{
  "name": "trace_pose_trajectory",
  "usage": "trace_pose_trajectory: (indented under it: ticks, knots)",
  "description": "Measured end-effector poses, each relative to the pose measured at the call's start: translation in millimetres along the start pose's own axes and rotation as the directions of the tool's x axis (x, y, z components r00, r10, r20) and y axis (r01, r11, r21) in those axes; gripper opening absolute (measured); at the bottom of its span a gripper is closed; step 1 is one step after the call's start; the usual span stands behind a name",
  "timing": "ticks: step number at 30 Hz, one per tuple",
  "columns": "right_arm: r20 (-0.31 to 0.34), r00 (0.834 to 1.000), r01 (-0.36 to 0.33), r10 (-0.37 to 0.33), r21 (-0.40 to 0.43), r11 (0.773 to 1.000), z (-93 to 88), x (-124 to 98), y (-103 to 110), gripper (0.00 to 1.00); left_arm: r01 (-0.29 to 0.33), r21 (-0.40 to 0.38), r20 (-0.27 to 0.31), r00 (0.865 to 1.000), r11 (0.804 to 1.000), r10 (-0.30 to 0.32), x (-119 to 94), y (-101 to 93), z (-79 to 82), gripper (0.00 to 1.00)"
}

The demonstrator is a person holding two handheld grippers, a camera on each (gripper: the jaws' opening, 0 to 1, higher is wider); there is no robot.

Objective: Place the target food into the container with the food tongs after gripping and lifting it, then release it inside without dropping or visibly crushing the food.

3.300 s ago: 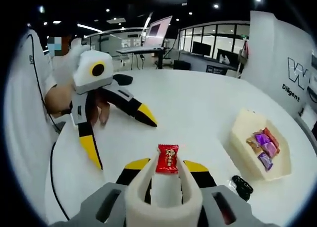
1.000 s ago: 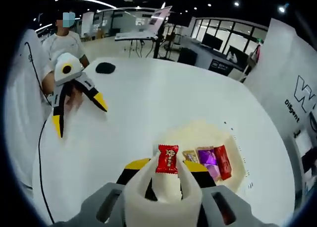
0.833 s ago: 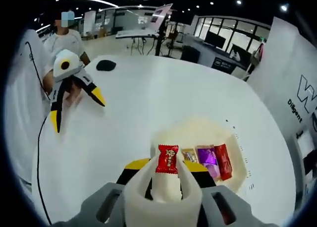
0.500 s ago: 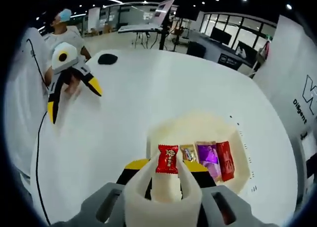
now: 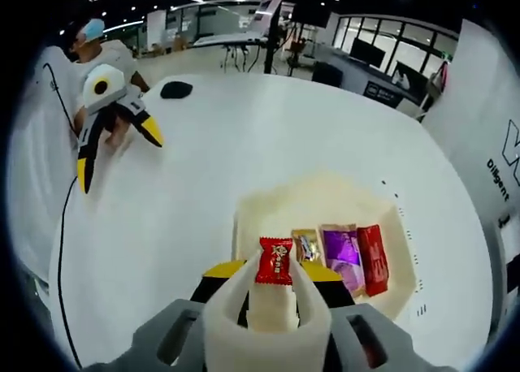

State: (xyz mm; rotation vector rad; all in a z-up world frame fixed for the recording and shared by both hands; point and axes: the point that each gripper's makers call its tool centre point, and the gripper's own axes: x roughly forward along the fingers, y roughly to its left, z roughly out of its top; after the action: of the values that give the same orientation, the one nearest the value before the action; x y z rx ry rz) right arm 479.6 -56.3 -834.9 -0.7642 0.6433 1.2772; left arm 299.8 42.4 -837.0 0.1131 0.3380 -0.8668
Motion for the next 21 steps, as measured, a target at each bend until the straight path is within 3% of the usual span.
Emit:
trace_pose_trajectory:
  ticks: [12, 21]
  knots:
    - [-0.015, 1.0, -0.017, 0.017, -0.01, 1.0, -2.6, 7.0, 0.0, 0.16, 0.0, 0.0, -0.004, 1.0, 1.0, 0.0, 0.1, 2.1, -0.5, 0.79]
    - [0.008, 1.0, 0.002, -0.002, -0.002, 1.0, 2.8, -2.4, -0.9, 0.17, 0.006, 0.004, -0.006, 1.0, 1.0, -0.006, 2.0, 0.6, 0.8, 0.79]
